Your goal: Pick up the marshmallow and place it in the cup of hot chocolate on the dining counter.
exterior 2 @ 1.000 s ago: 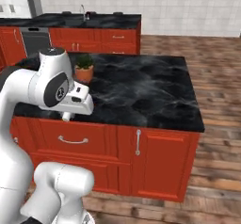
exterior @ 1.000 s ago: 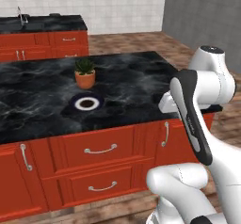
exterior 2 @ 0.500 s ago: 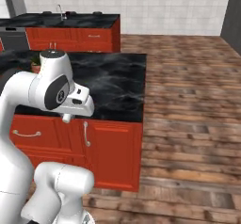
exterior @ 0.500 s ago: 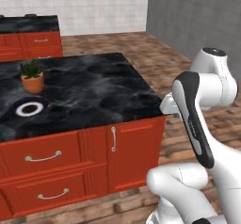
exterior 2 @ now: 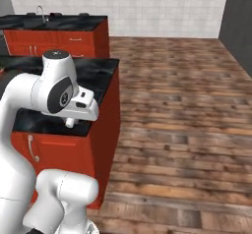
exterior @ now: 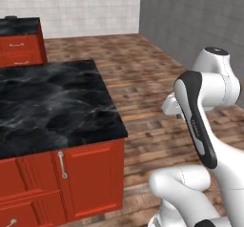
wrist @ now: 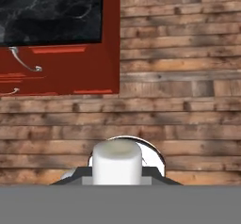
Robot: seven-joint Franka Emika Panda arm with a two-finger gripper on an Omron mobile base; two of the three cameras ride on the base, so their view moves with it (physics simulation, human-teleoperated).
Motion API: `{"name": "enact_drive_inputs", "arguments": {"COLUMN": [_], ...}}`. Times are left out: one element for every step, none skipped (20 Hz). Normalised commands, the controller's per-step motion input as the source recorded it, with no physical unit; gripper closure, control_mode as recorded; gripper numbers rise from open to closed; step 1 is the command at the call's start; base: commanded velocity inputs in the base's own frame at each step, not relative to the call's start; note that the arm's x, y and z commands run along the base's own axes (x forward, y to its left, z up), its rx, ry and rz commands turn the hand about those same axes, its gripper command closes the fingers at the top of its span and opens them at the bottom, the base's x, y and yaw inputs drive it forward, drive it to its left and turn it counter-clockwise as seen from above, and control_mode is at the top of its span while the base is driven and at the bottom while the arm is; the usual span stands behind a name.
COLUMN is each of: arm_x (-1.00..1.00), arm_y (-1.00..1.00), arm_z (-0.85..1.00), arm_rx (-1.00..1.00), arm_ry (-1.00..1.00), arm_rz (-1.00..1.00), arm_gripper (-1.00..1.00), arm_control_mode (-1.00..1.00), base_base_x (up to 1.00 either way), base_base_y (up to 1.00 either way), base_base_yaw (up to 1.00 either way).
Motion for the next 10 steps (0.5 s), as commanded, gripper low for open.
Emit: {"name": "enact_drive_inputs", "arguments": {"arm_x": [0.00, 0.00, 0.00, 0.00, 0.00, 0.00, 0.00, 0.00, 0.00, 0.00], "arm_y": [0.00, 0.00, 0.00, 0.00, 0.00, 0.00, 0.00, 0.00, 0.00, 0.00], "arm_z": [0.00, 0.00, 0.00, 0.00, 0.00, 0.00, 0.00, 0.00, 0.00, 0.00], "arm_rx": [0.00, 0.00, 0.00, 0.00, 0.00, 0.00, 0.00, 0.00, 0.00, 0.00], "arm_ry": [0.00, 0.00, 0.00, 0.00, 0.00, 0.00, 0.00, 0.00, 0.00, 0.00], "arm_rz": [0.00, 0.00, 0.00, 0.00, 0.00, 0.00, 0.00, 0.00, 0.00, 0.00], "arm_gripper": [1.00, 1.00, 1.00, 1.00, 1.00, 1.00, 1.00, 1.00, 1.00, 1.00], "arm_control_mode": [1.00, 1.00, 1.00, 1.00, 1.00, 1.00, 1.00, 1.00, 1.00, 1.00], "base_base_x": [0.58, 0.59, 0.59, 0.60, 0.60, 0.60, 0.58, 0.78, 1.00, 1.00], "base_base_y": [-1.00, -1.00, -1.00, -1.00, -1.00, -1.00, -1.00, -1.00, -1.00, -1.00], "base_base_yaw": [0.00, 0.00, 0.00, 0.00, 0.00, 0.00, 0.00, 0.00, 0.05, 0.02]}}
